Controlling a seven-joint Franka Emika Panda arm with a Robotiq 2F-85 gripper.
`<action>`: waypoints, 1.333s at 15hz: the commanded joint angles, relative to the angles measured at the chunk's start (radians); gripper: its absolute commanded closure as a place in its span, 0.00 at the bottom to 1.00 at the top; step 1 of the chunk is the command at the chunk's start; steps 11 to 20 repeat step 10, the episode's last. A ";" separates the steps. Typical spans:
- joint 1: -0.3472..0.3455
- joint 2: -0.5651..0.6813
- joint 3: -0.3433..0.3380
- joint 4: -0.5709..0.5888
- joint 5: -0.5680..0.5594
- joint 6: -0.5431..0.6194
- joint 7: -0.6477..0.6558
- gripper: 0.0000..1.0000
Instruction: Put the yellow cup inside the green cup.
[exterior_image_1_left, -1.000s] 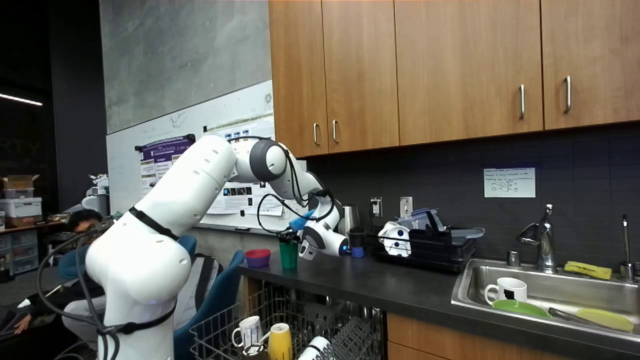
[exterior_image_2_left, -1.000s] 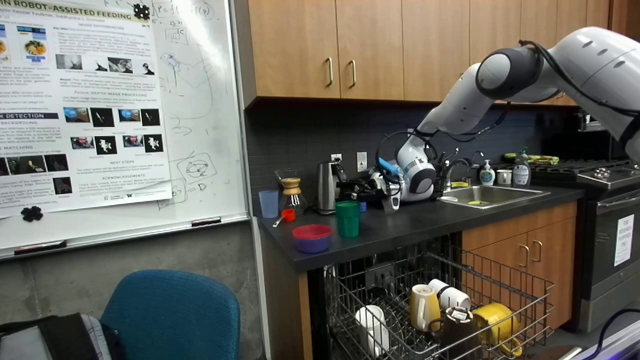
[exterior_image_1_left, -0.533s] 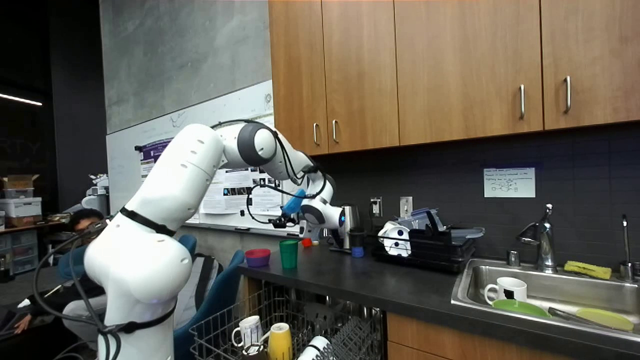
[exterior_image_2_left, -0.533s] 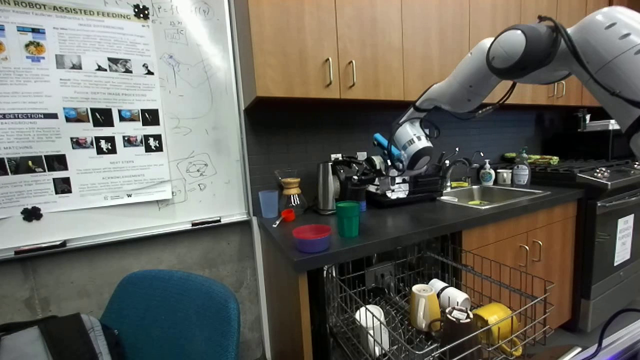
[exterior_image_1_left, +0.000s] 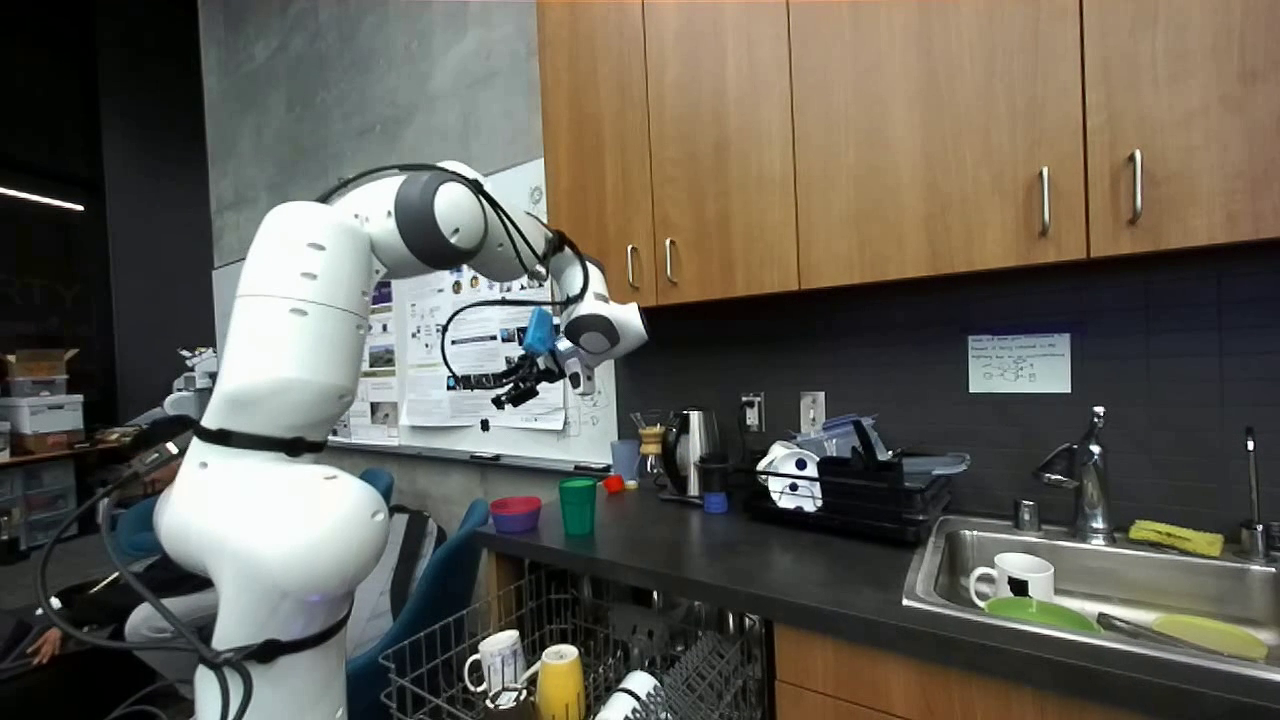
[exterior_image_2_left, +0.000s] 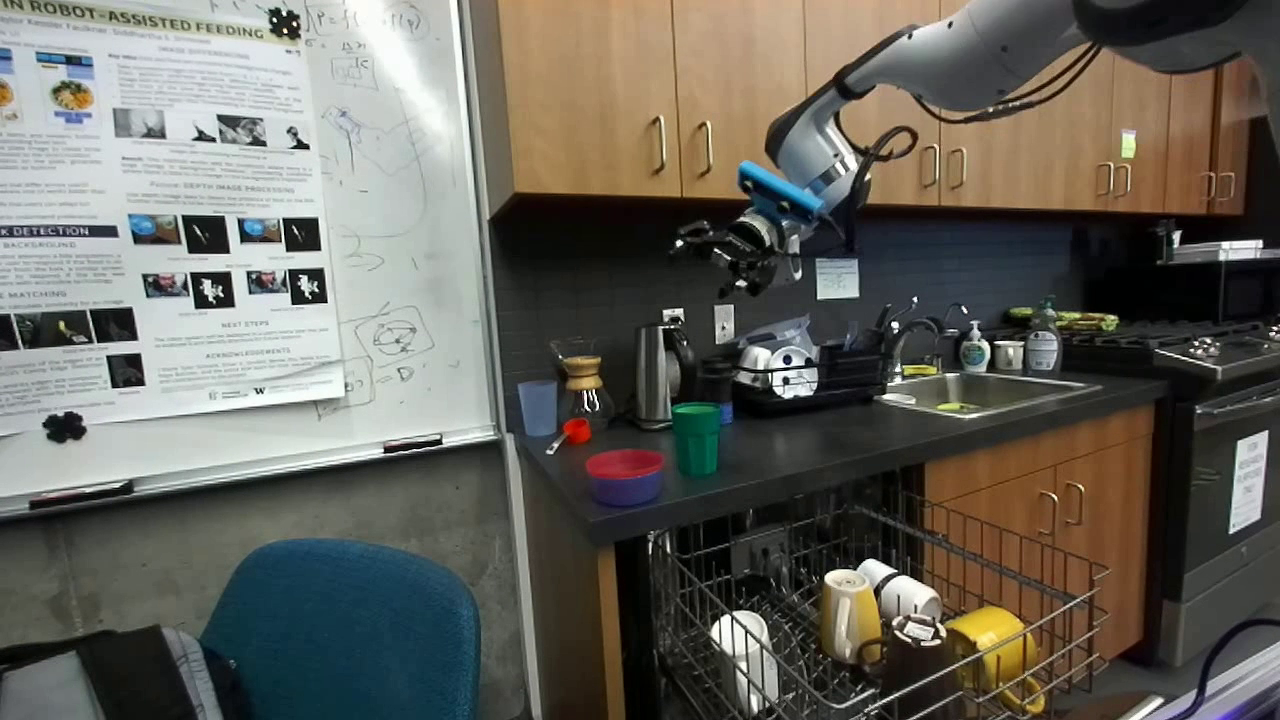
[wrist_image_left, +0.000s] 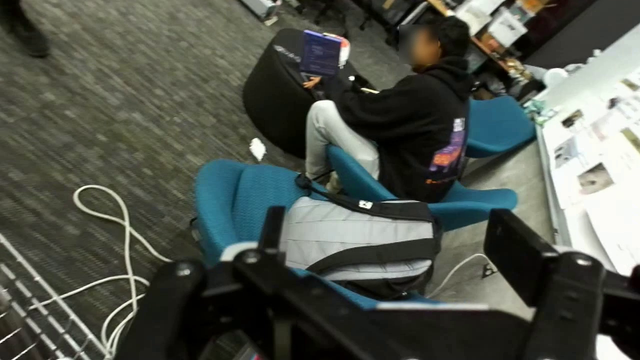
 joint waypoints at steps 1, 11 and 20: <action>0.011 -0.157 0.005 -0.074 -0.194 -0.059 0.049 0.00; 0.003 -0.319 0.073 -0.090 -0.541 -0.220 0.024 0.00; 0.003 -0.319 0.073 -0.090 -0.541 -0.220 0.024 0.00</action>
